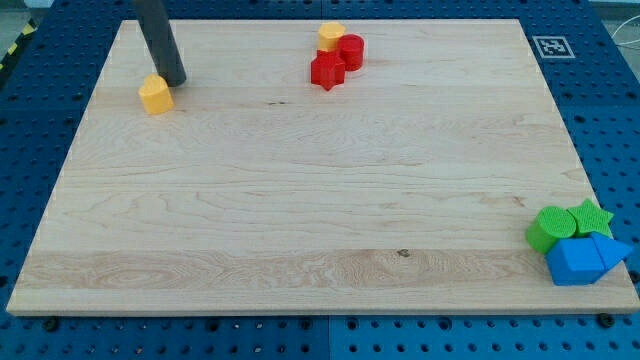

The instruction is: Point at the yellow hexagon

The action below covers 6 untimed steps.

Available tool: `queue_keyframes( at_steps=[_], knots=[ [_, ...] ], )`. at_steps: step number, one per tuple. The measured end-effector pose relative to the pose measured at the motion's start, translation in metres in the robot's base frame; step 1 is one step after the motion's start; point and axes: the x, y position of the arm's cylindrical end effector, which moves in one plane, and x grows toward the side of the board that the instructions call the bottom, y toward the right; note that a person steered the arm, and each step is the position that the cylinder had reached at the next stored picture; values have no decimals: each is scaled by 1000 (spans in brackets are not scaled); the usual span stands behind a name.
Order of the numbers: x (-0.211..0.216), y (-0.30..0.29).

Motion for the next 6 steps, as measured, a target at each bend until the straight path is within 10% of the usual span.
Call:
queue_keyframes(
  at_steps=[2,6],
  knots=[
    [-113,45],
    [-114,175]
  ],
)
